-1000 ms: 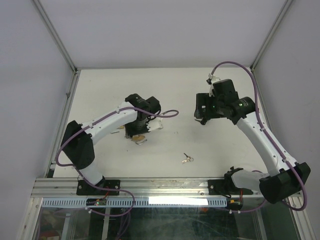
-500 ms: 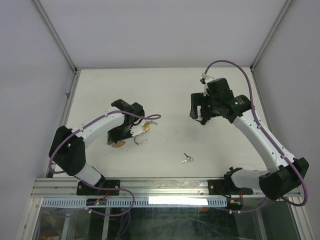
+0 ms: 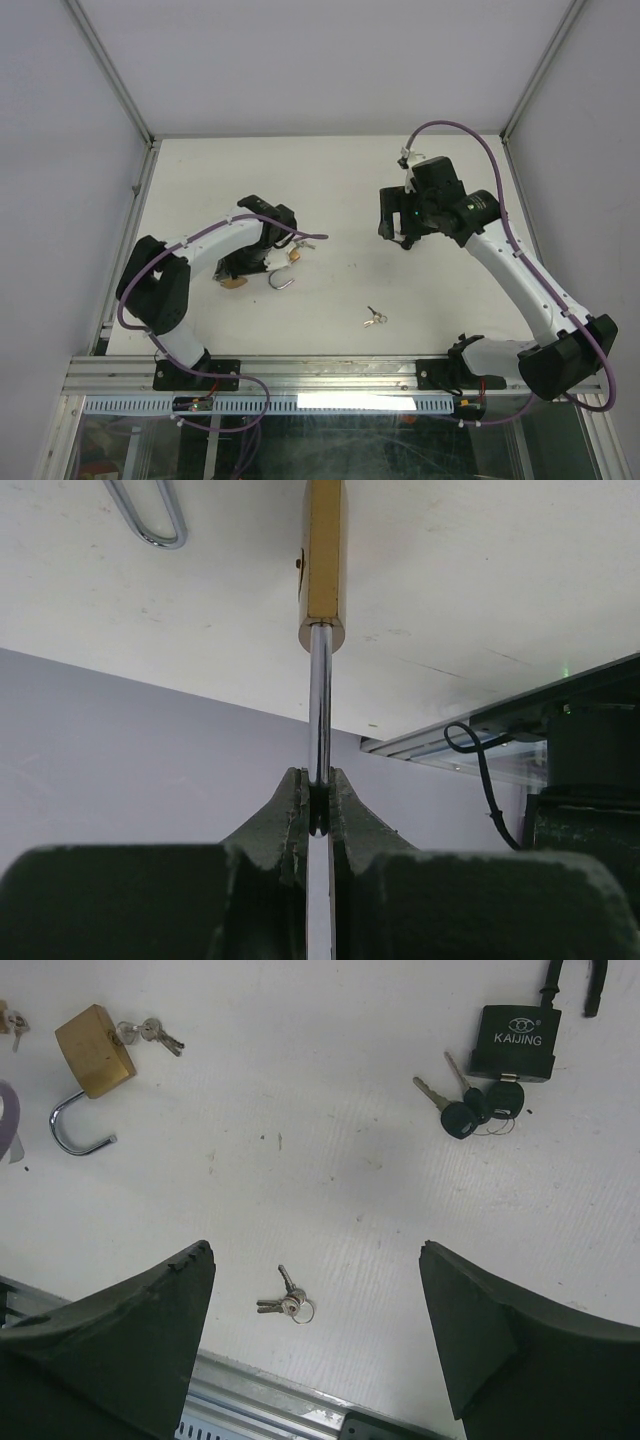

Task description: Unlock with the key

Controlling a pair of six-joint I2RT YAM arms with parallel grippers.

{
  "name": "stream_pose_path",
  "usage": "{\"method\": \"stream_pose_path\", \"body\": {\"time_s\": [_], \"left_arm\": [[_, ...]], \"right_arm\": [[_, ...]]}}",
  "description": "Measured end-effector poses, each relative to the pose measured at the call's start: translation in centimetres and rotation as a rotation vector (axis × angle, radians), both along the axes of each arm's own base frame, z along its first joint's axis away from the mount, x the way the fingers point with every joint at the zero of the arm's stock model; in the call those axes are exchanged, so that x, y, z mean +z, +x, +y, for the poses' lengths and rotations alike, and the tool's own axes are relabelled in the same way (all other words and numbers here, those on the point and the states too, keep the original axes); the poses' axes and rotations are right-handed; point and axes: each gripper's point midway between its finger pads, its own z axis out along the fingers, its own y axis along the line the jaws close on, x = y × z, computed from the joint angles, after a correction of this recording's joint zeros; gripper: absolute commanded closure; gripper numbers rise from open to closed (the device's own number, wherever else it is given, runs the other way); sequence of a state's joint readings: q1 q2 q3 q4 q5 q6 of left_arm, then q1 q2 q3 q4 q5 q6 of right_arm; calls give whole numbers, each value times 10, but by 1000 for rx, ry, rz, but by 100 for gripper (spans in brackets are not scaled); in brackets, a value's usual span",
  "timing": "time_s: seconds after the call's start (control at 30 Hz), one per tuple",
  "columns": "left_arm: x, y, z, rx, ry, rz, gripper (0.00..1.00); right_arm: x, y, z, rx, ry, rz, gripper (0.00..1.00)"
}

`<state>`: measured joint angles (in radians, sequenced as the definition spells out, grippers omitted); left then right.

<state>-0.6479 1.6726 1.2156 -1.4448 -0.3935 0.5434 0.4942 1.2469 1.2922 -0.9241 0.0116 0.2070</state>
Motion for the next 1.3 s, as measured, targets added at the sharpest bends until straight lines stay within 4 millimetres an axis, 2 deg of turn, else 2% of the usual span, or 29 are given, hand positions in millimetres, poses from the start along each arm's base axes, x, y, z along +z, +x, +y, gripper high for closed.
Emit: {"method": "stream_pose_path", "body": {"time_s": [0.07, 0.13, 0.23, 0.3, 0.4, 0.47, 0.53, 0.63, 0.73, 0.77, 0.8, 0.97, 1.1, 1.23, 1.3], "left_arm": [[0, 1, -1, -20, 10, 7, 100], [0, 2, -2, -40, 19, 18, 89], [-1, 4, -3, -67, 31, 33, 80], [-1, 9, -7, -76, 29, 35, 78], [-1, 21, -17, -86, 13, 27, 80], [-2, 27, -23, -88, -5, 20, 76], [-3, 27, -25, -90, -13, 21, 64], [-3, 27, -25, -103, -13, 29, 36], [-3, 25, -30, -130, -20, 41, 19], [-4, 23, -32, -138, -31, 46, 8], [-3, 22, -35, -147, -40, 51, 2], [3, 18, -51, -153, -136, 58, 1], [13, 23, -64, -150, -211, 28, 1], [26, 29, -84, -143, -309, 1, 1], [38, 35, -104, -133, -413, -35, 1]], "right_arm": [[0, 0, 0, 4, -1, -1, 15], [0, 0, 1, 6, -2, -2, 14], [1, 1, 1, 8, -1, -7, 14], [1, 0, 2, 12, -1, -7, 15], [0, 0, 3, 18, -2, -7, 14], [0, 0, 4, 23, -4, -7, 14], [0, -1, 4, 26, -6, -8, 14], [0, -1, 4, 27, -7, -9, 14], [0, -1, 4, 28, -7, -9, 12], [0, -1, 4, 29, -6, -9, 12], [0, -1, 4, 30, -5, -8, 12], [-4, -3, 5, 10, -5, 16, 18], [-25, -11, 10, -16, -29, 101, 22], [-73, -41, 13, -51, -92, 277, 22], [-108, -70, 8, -74, -132, 396, 20]]}}
